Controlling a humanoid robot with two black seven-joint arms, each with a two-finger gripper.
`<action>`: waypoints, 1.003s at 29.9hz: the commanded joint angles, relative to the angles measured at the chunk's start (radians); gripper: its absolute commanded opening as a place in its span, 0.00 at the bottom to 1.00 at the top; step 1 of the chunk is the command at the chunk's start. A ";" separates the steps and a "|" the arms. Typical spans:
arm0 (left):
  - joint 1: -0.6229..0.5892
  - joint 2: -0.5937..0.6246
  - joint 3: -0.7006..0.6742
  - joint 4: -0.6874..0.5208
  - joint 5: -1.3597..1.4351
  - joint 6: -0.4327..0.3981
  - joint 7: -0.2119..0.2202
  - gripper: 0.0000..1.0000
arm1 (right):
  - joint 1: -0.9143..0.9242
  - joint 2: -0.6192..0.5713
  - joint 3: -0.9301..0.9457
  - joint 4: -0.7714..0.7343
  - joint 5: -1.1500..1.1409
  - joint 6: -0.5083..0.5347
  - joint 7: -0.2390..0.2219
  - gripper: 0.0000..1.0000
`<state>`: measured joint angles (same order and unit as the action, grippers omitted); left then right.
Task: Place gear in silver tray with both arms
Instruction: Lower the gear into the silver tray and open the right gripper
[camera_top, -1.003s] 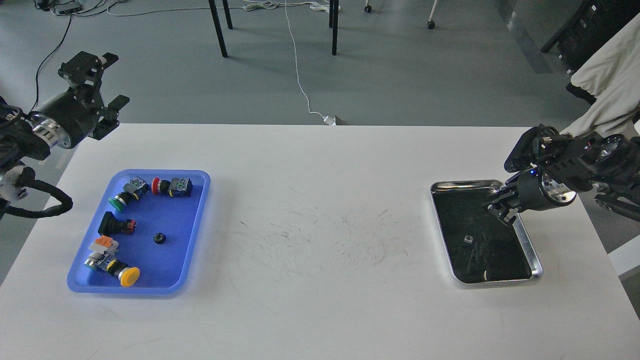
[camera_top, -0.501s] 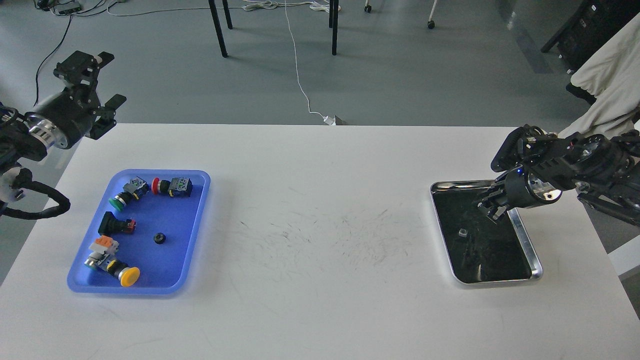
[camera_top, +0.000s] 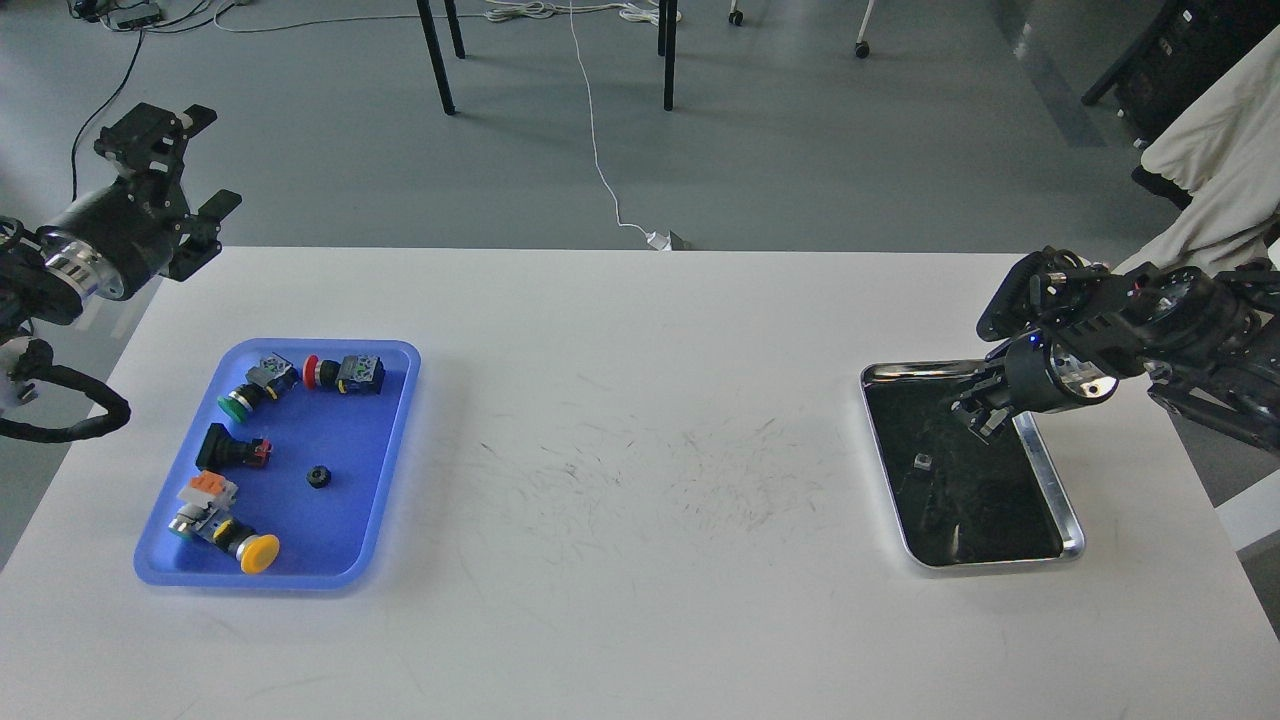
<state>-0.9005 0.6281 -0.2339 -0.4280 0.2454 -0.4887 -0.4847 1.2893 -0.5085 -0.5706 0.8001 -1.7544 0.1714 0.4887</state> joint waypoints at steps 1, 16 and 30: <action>0.000 0.001 -0.010 0.000 0.000 0.000 0.002 0.99 | -0.007 0.004 0.011 0.002 0.003 0.000 0.000 0.14; 0.000 0.002 -0.010 0.000 0.000 0.000 0.003 0.99 | -0.008 -0.008 0.014 0.022 0.009 0.000 0.000 0.21; 0.002 -0.001 -0.010 0.000 0.000 0.000 0.003 0.99 | -0.004 -0.033 0.012 0.048 0.012 0.003 0.000 0.38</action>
<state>-0.8991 0.6275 -0.2440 -0.4280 0.2458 -0.4887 -0.4817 1.2839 -0.5417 -0.5587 0.8489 -1.7454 0.1749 0.4887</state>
